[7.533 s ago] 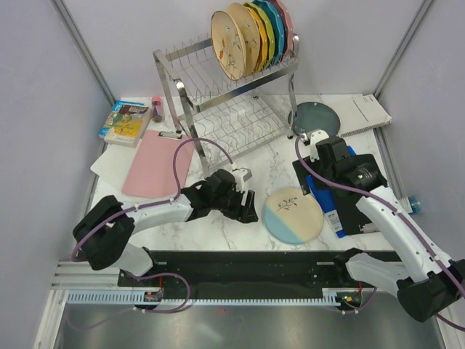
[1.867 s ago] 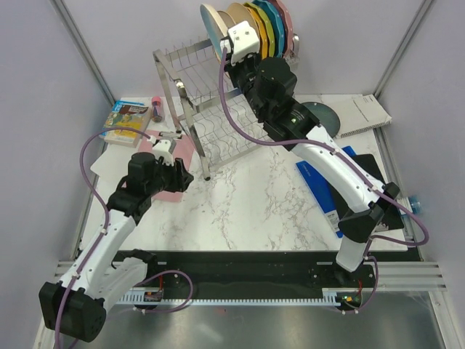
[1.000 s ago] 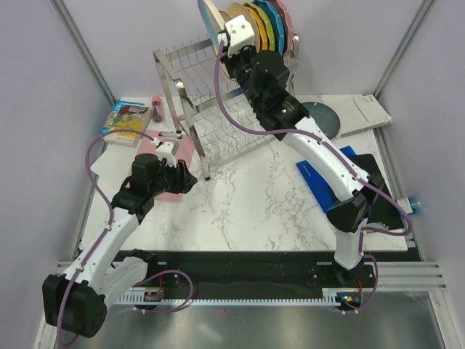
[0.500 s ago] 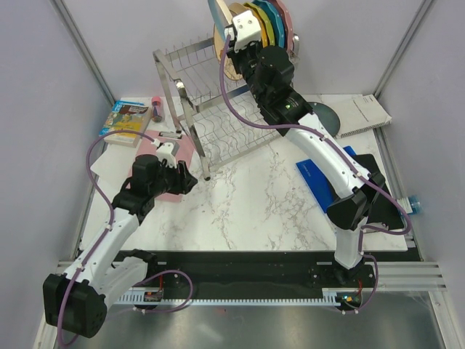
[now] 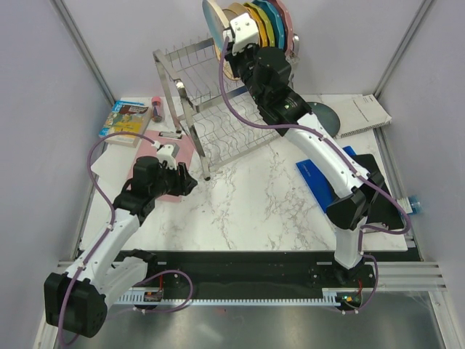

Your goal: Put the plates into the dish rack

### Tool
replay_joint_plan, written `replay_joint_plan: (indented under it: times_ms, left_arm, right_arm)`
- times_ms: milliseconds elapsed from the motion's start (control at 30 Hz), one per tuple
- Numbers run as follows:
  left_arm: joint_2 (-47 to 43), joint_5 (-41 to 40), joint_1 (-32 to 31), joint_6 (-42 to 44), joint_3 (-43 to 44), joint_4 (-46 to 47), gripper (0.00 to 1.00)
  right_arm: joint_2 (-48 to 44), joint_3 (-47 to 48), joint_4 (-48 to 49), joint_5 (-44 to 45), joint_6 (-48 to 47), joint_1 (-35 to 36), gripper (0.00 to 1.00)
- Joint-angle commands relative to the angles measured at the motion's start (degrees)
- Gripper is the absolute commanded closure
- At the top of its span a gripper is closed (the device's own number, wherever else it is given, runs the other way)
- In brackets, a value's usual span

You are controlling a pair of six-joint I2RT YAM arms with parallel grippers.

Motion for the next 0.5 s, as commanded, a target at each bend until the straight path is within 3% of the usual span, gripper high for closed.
replay_joint_plan:
  times_ms: [0,467]
  left_arm:
    - [-0.3,0.8,0.4,-1.4,-0.9,2.5,0.44]
    - [0.8,0.7,0.9,-1.3,-1.3,2.8,0.44]
  right_arm:
    - [-0.6,2.0,7.5,-1.5,1.4,0.0,1.00]
    - [4.9,4.9,7.4,-1.4,0.9,-0.5,1.00]
